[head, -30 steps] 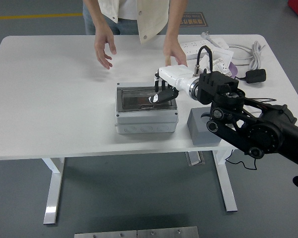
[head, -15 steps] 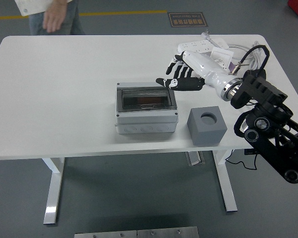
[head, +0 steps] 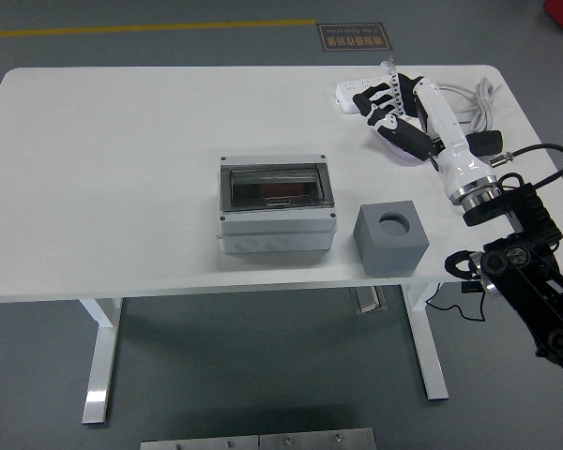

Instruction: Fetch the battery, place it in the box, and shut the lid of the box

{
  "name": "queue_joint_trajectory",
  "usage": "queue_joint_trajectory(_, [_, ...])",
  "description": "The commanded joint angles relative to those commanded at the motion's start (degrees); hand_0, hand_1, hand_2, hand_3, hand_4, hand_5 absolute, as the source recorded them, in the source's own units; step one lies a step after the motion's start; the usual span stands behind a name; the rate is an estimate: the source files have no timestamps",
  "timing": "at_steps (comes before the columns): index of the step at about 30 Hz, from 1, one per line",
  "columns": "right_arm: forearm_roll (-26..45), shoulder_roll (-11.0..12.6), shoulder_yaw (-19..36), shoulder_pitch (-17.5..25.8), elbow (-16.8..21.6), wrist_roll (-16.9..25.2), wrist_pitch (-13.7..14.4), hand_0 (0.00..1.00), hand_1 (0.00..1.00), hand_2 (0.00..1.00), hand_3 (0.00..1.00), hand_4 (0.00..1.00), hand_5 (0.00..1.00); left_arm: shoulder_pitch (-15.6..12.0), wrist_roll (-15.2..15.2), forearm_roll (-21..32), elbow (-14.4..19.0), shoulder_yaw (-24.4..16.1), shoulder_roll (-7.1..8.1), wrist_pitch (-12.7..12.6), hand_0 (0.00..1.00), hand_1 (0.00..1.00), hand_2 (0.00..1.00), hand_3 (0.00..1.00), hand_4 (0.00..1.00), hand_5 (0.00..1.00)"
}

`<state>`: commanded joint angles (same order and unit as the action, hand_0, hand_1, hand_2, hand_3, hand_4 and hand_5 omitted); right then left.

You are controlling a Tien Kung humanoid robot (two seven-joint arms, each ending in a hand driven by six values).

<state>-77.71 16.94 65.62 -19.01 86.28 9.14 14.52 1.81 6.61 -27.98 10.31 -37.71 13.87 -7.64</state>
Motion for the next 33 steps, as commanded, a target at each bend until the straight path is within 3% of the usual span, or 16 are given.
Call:
queue_joint_trajectory(7, [13.09, 0.58, 0.04, 2.54, 0.66, 7.56, 2.41, 0.262, 0.366, 0.452, 0.513, 0.707, 0.459, -0.36, -0.08, 0.13, 0.0, -0.01, 0.12, 0.01, 0.578, 0.574, 0.547, 0.568, 0.529, 0.002])
queue_joint_trajectory(14, [22.04, 2.38, 1.16, 5.08, -1.66, 8.27, 1.04, 0.256, 0.359, 0.452, 0.518, 0.704, 0.46, -0.71, -0.05, 0.03, 0.0, -0.42, 0.35, -0.03, 0.578, 0.573, 0.547, 0.568, 0.53, 0.002])
queue_joint_trajectory(22, [24.07, 2.5, 2.75, 6.03, -3.36, 7.98, 0.19, 0.296, 0.404, 0.464, 0.547, 0.706, 0.468, -1.15, -0.1, 0.55, 0.0, -0.74, 0.38, -0.04, 0.578, 0.573, 0.547, 0.568, 0.532, 0.002])
queue_joint_trajectory(33, [23.65, 2.33, 3.76, 6.07, -1.82, 6.86, -0.63, 0.325, 0.4, 0.462, 0.547, 0.709, 0.477, -1.09, -0.32, 1.25, 0.0, -0.87, 0.75, -0.13, 0.578, 0.573, 0.547, 0.567, 0.532, 0.002])
